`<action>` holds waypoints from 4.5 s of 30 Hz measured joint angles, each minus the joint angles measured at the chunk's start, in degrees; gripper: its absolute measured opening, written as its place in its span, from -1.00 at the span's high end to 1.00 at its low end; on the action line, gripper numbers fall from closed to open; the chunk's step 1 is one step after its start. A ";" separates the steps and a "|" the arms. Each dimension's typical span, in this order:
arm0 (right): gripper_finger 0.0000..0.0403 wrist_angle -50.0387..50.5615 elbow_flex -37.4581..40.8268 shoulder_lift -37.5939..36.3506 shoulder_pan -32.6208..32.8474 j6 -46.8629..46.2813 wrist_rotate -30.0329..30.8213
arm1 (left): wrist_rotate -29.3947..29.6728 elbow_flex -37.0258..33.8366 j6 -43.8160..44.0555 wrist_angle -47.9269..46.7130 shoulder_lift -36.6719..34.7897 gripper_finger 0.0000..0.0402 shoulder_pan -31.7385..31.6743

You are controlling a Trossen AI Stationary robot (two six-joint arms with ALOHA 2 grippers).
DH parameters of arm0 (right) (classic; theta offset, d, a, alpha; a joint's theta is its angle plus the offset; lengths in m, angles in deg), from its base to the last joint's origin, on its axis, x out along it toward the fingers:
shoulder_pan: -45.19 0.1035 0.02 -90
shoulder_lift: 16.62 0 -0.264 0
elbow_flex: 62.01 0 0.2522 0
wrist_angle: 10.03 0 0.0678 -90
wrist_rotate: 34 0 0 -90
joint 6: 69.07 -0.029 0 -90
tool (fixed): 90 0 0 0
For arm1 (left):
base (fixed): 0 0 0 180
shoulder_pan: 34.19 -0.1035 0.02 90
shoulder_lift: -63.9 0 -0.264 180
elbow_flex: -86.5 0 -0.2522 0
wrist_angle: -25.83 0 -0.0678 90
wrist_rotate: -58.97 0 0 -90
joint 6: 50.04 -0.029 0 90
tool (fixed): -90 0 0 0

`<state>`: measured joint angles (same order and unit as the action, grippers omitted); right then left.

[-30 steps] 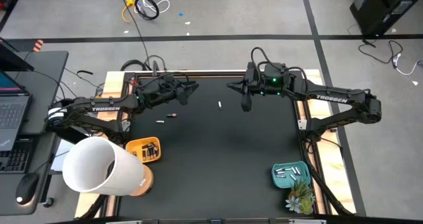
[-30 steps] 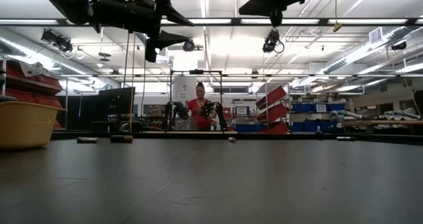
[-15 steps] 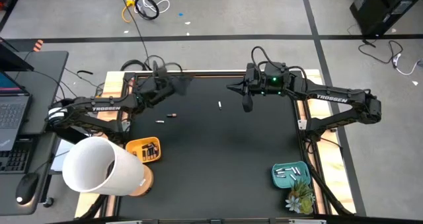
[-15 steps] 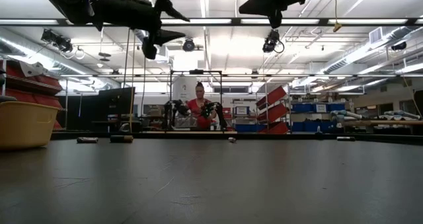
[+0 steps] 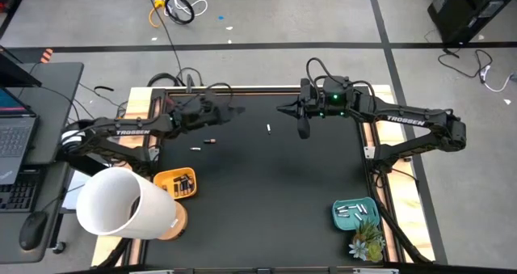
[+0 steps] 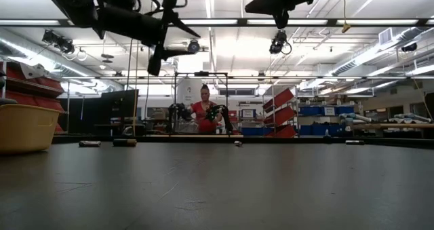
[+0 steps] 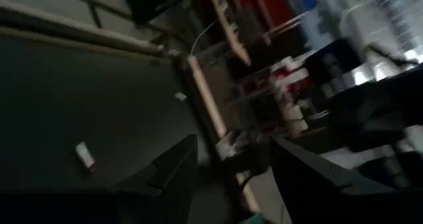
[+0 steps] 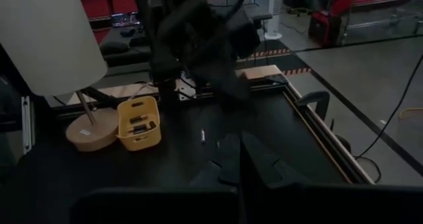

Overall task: Sort batteries
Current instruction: Put the black battery into the yellow bin

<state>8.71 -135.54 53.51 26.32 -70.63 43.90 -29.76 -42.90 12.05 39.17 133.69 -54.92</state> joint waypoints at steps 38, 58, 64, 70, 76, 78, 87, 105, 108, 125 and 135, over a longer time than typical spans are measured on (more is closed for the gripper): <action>1.00 4.08 0.00 -0.02 7.75 0.14 5.27 | -6.92 16.28 -67.38 -77.07 7.22 -0.14 -3.41; 1.00 3.66 0.00 0.00 15.21 -6.16 14.58 | 0.65 6.24 -72.91 -63.90 10.18 -0.19 -3.98; 1.00 3.31 0.00 0.00 15.19 -6.27 14.67 | 0.90 3.62 -72.15 -61.47 10.15 -0.19 -4.09; 1.00 2.19 0.00 0.00 15.19 -6.27 14.67 | 0.93 0.50 -70.74 -57.88 10.15 -0.19 -4.09; 1.00 1.39 -0.02 0.00 15.19 -6.27 14.67 | -0.30 -1.31 -66.43 -55.94 10.33 -0.18 -4.09; 1.00 1.42 -0.01 0.01 15.19 -6.27 14.67 | -0.41 -1.38 -65.90 -55.91 10.30 -0.16 -4.13; 1.00 1.42 0.00 0.02 15.19 -6.35 14.67 | -1.57 -1.42 -65.96 -56.05 10.34 0.27 -4.07; 1.00 1.09 -0.02 0.04 15.19 -6.40 15.52 | 4.46 2.44 -59.89 -61.54 10.96 0.73 -4.09; 1.00 1.04 -0.01 0.04 15.18 -5.72 15.52 | 4.83 7.83 -59.91 -63.21 10.72 0.73 -4.17; 1.00 1.07 -0.02 -0.07 11.74 -3.06 12.48 | 0.31 24.74 -51.58 -84.11 -3.71 0.73 4.66; 1.00 -0.07 -0.02 -0.07 6.10 2.08 11.81 | -1.84 18.83 -23.87 -92.93 -20.21 0.73 16.55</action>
<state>8.64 -135.56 53.44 32.42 -68.55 55.71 -31.61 -24.08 -11.83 -53.76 113.49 -38.36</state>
